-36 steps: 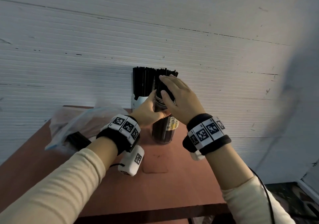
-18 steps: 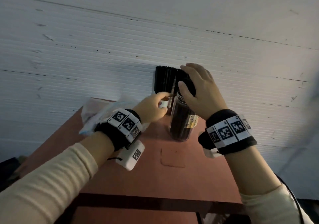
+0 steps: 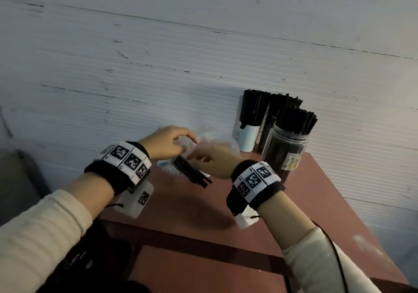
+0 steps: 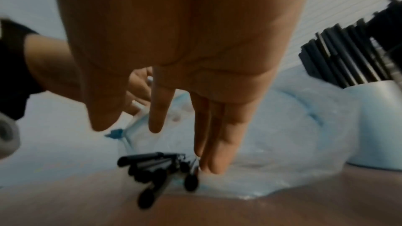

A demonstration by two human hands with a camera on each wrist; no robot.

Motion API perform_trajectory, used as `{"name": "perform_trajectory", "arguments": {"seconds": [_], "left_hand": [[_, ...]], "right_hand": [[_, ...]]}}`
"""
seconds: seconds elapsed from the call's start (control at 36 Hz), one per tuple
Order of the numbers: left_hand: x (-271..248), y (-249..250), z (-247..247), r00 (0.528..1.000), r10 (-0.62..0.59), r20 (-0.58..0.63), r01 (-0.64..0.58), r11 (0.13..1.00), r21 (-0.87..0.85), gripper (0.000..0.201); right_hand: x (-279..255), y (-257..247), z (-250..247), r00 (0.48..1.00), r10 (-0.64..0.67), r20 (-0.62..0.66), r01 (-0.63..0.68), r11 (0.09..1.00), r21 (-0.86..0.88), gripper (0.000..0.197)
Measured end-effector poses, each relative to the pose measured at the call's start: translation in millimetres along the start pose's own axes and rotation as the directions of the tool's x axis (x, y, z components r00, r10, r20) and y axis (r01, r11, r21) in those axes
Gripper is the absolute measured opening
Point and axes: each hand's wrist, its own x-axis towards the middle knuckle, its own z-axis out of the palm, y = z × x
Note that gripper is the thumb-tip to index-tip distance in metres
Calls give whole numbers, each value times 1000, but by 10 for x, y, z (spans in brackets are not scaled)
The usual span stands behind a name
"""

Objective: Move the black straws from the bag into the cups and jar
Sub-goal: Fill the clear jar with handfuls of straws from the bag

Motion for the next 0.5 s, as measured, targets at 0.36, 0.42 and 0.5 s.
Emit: {"name": "perform_trajectory", "arguments": {"seconds": [0.36, 0.42, 0.5], "left_hand": [[48, -80, 21, 1000, -9, 27, 10, 1000, -13, 53], [54, -85, 24, 1000, 2, 25, -1, 1000, -21, 52], [50, -102, 40, 999, 17, 27, -16, 999, -30, 52]], "right_hand": [[219, -85, 160, 993, -49, 103, 95, 854, -512, 44], [219, -89, 127, 995, -19, 95, 68, 835, -546, 37], [165, -53, 54, 992, 49, 112, 13, 872, -489, 37]]}}
